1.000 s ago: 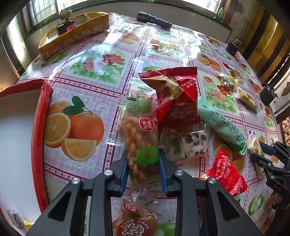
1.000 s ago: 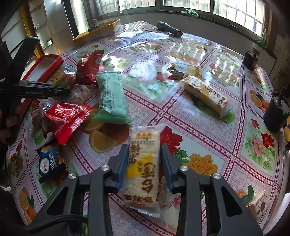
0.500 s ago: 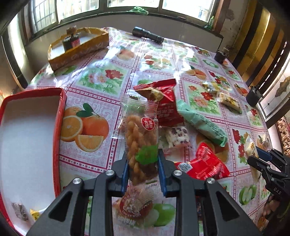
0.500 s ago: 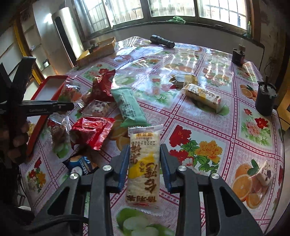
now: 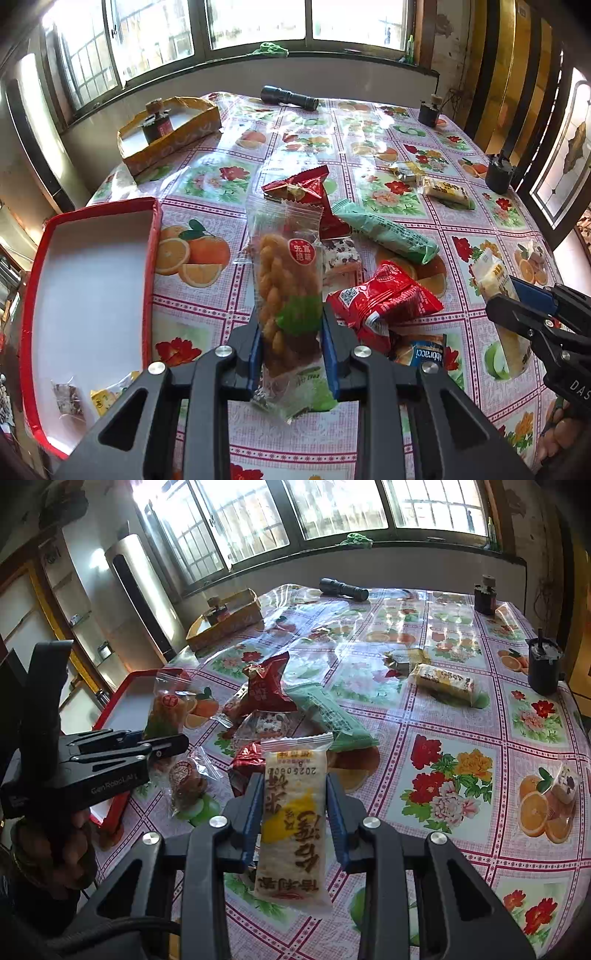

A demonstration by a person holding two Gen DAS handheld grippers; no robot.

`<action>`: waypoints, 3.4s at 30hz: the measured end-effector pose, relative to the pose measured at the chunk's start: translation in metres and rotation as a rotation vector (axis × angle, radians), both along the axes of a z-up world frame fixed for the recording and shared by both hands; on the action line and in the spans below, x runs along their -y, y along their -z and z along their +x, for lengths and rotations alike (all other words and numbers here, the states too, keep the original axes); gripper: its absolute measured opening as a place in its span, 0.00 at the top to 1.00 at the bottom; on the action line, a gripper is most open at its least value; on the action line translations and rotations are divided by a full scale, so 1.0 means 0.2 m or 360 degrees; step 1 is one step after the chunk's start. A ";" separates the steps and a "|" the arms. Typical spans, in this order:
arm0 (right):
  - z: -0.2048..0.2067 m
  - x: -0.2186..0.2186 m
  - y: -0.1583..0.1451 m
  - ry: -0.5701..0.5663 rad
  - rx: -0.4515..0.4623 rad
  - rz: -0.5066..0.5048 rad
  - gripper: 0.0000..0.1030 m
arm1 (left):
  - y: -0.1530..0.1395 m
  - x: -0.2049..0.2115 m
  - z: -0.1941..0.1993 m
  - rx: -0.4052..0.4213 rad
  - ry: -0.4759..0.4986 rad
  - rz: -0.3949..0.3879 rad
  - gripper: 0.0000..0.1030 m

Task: Organize snacks
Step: 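Carry the twisted-dough bag with the left tool while the right tool carries the rice-cracker bar to the tray, then open the left tool over the tray while the right tool releases the rice-cracker bar there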

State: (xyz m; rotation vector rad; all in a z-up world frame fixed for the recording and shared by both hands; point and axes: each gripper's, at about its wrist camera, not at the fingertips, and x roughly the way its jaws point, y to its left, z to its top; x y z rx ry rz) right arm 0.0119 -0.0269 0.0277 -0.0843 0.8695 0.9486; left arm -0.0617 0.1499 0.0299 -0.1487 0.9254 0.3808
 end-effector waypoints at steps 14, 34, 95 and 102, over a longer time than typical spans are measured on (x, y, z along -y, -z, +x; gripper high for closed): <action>-0.17 -0.22 -0.08 -0.0120 0.0052 0.0023 0.66 | -0.09 -0.16 -0.20 0.0084 -0.0168 0.0104 0.74; -0.37 -0.76 -0.08 -0.0413 0.0044 0.0089 0.66 | -0.07 -0.62 -0.53 0.0097 -0.0502 0.0120 0.74; -0.39 -1.21 -0.03 -0.0463 -0.0046 0.0171 0.27 | -0.03 -0.80 -0.64 0.0214 -0.0743 -0.0171 0.44; -0.28 -0.88 -0.09 -0.0217 -0.0096 0.0270 0.15 | -0.06 -0.65 -0.58 0.0265 -0.0675 -0.0263 0.43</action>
